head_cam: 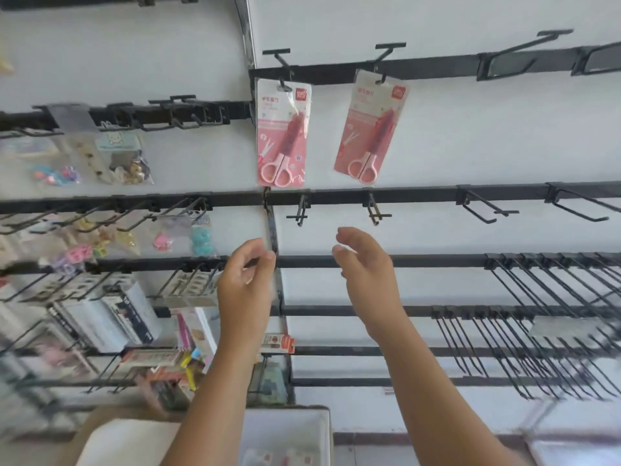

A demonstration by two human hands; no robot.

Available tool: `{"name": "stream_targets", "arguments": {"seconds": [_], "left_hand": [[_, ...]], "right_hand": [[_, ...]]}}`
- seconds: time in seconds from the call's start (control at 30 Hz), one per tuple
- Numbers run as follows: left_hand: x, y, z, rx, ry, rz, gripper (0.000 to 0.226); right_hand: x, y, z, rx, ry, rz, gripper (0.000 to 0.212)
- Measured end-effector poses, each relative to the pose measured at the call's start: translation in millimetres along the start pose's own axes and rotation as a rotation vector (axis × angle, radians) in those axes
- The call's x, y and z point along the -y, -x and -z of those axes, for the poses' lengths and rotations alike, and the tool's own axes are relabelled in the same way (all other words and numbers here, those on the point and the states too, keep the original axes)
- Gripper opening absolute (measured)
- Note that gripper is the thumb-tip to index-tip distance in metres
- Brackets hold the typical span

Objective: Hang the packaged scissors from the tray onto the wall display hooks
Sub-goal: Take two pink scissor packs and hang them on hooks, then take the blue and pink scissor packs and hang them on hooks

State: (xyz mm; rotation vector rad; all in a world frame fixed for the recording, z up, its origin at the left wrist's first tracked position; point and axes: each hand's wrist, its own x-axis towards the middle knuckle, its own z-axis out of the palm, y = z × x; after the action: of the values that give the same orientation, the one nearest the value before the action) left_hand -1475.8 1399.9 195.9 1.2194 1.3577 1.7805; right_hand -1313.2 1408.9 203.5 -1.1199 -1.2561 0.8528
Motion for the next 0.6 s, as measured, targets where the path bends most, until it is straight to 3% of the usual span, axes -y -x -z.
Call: {"name": "stream_targets", "arguments": {"seconds": [0.2,0.33,0.6], "left_hand": [[50.1,17.1,32.3,0.043,-0.048,0.147,0.026],[91.8,16.2,60.0,0.039,-0.04,0.276,0.014],[176.0,-8.7,117.8,0.054,-0.078,0.47,0.01]], "right_hand": [[-52.7,22.8,-24.6,0.033,-0.032,-0.168,0.029],[-90.9,40.6,-47.2,0.049,-0.027,-0.27,0.028],[-144.5,58.2,-124.1,-0.009,-0.01,-0.463,0.023]]}}
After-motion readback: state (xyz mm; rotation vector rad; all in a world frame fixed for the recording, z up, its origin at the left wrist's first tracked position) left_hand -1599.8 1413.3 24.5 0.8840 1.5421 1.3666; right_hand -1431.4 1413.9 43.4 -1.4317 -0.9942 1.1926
